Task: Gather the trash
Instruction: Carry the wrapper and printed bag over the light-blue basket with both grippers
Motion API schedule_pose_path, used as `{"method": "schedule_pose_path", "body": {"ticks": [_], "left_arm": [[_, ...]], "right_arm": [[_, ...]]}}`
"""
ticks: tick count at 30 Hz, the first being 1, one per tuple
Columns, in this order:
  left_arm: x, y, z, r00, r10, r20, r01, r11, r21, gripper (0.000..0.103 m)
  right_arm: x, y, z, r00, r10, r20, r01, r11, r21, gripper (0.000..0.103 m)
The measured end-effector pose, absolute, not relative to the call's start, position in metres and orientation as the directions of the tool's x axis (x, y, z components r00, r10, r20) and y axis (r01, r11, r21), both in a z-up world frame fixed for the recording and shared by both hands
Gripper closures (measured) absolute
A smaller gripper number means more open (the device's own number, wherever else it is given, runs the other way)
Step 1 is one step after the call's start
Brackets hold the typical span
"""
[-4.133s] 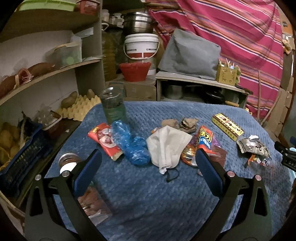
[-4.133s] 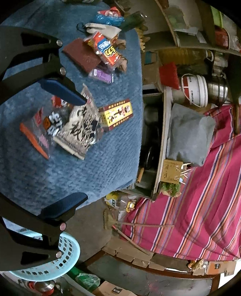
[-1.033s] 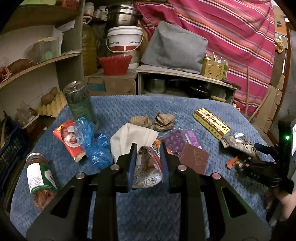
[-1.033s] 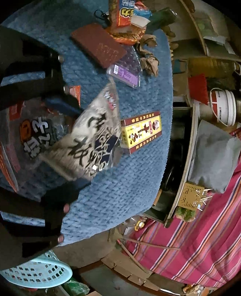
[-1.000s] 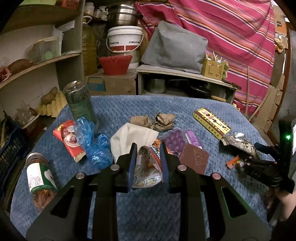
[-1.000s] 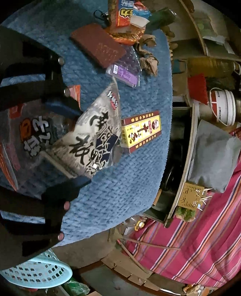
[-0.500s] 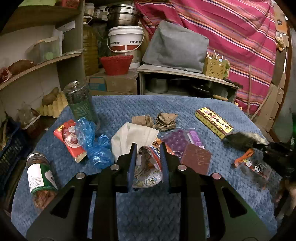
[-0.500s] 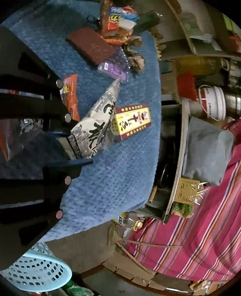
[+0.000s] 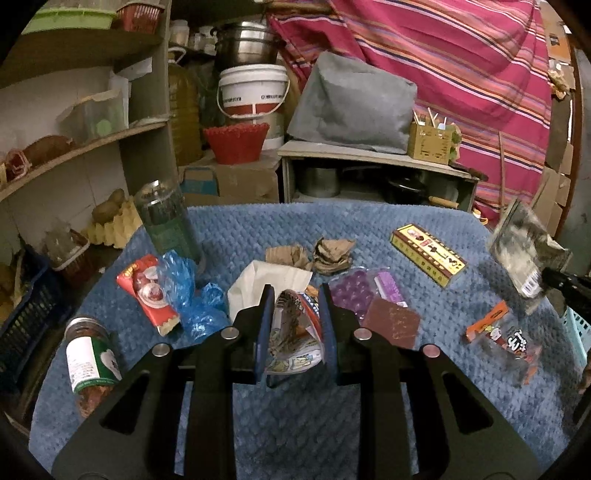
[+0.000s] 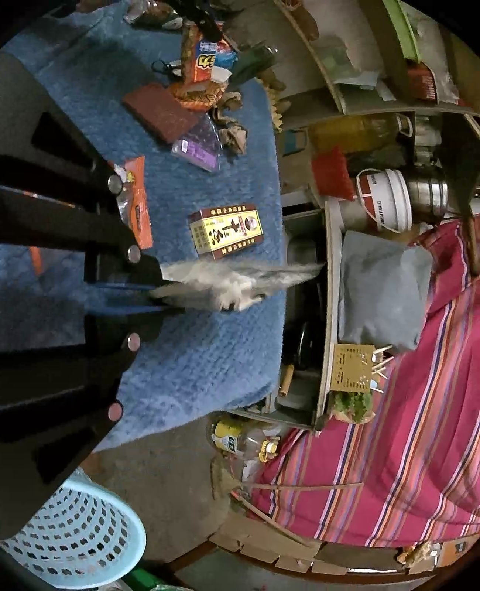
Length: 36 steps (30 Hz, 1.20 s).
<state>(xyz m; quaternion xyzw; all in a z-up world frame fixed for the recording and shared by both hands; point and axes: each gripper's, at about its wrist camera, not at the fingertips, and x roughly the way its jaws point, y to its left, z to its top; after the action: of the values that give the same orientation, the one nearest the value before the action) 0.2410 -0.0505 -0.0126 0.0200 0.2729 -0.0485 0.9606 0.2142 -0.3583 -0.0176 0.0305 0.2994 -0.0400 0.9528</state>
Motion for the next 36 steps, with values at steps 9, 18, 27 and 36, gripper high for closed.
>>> {"method": "schedule_pose_path", "body": {"ticks": [9, 18, 27, 36], "left_arm": [[0.232, -0.064, -0.002, 0.852, -0.097, -0.515, 0.115, 0.993, 0.001, 0.080], [0.218, -0.096, 0.019, 0.852, -0.155, -0.500, 0.172, 0.985, -0.013, 0.081], [0.190, -0.187, 0.036, 0.840, -0.271, -0.470, 0.304, 0.953, -0.006, 0.081], [0.156, -0.291, 0.026, 0.771, -0.413, -0.484, 0.460, 0.887, -0.024, 0.081]], "right_arm": [[0.188, -0.390, -0.013, 0.824, -0.062, -0.563, 0.116, 0.991, 0.060, 0.097], [0.163, -0.413, -0.002, 0.832, -0.082, -0.548, 0.134, 0.990, 0.055, 0.097], [0.114, -0.469, 0.008, 0.825, -0.158, -0.543, 0.219, 0.975, 0.049, 0.097], [0.065, -0.541, -0.002, 0.773, -0.283, -0.568, 0.363, 0.931, 0.029, 0.097]]}}
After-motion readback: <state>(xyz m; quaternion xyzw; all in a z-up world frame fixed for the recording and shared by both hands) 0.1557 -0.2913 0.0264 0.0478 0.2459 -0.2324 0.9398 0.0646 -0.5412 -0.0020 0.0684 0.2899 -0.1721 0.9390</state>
